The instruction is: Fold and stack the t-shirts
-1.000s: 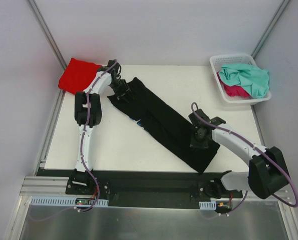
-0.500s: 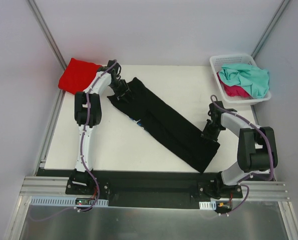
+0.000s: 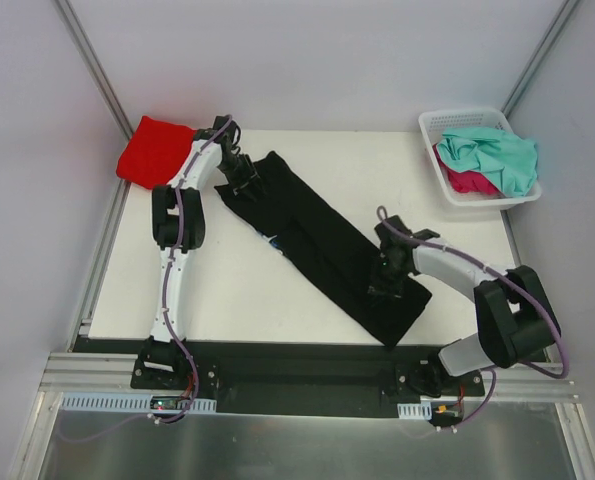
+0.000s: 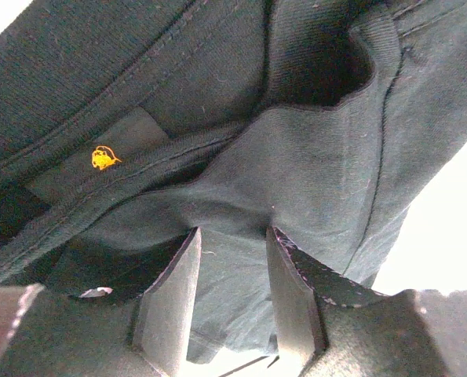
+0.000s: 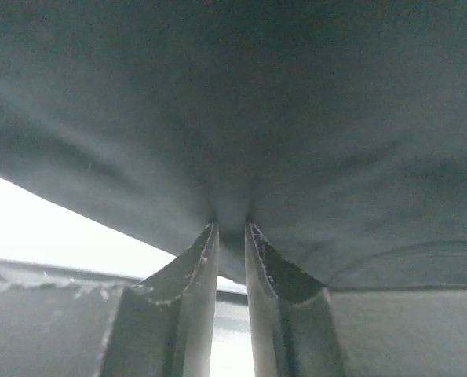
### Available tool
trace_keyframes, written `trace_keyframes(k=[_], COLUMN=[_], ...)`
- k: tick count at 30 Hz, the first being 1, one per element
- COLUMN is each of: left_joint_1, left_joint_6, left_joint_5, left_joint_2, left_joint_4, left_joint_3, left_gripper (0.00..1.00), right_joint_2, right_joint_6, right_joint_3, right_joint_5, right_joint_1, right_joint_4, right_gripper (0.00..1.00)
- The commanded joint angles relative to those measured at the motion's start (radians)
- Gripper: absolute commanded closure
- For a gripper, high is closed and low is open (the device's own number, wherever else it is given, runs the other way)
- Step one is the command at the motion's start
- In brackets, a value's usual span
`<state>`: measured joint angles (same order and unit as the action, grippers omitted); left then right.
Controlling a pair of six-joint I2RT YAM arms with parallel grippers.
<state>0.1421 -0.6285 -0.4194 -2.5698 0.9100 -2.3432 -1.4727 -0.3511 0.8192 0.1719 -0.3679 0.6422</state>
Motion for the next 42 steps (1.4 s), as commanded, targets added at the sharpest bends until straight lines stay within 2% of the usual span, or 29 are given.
trace_keyframes(k=[1,4,7,11,16,23,26,30,35,38,42], left_joint_1=[-0.015,-0.019,-0.024,-0.021,0.008,0.025,0.045,0.079,0.103,0.106,0.099], left_joint_6=[0.021,0.019,0.027,0.059,0.134,0.157,0.171,0.158,0.121,0.095,0.096], left_joint_5=[0.015,-0.013,-0.015,0.008,0.238,0.287,0.327,0.383,0.406,0.438,0.459], left_joint_2=[-0.062,-0.078,-0.05,0.031,0.206,0.306,0.373,0.511,0.651,0.778,0.922], left_joint_4=[0.016,0.013,0.015,0.006,-0.005,0.0,-0.002,-0.011,-0.04,-0.063,-0.077], left_joint_3=[-0.076,-0.122,-0.096,-0.003,0.068,0.129,0.221,0.393,0.677,0.83,0.933], left_gripper=[0.61,0.61,0.61,0.6,0.6,0.6,0.6,0.6,0.6,0.6,0.59], right_joint_2=[0.011,-0.04,-0.08,-0.097,-0.1,-0.095,-0.104,-0.092,-0.087,-0.087,-0.092], right_joint_6=[-0.181,-0.27,-0.29,-0.269,-0.23,-0.181,-0.146,-0.086,-0.008,0.017,0.021], right_joint_3=[-0.034,0.021,0.153,0.261,0.302,0.336,0.313,0.198,0.175,0.135,0.094], right_joint_5=[0.081,0.051,-0.032,-0.072,-0.135,-0.276,-0.307,-0.224,-0.197,-0.129,-0.072], right_joint_1=[-0.224,-0.399,-0.526,-0.549,-0.549,-0.534,-0.493,-0.307,-0.11,-0.03,-0.017], right_joint_4=[-0.047,-0.056,0.038,0.093,0.158,0.249,0.252,0.14,0.111,0.083,0.053], right_gripper=[0.77,0.77,0.77,0.77,0.75,0.74,0.74,0.74,0.74,0.74,0.74])
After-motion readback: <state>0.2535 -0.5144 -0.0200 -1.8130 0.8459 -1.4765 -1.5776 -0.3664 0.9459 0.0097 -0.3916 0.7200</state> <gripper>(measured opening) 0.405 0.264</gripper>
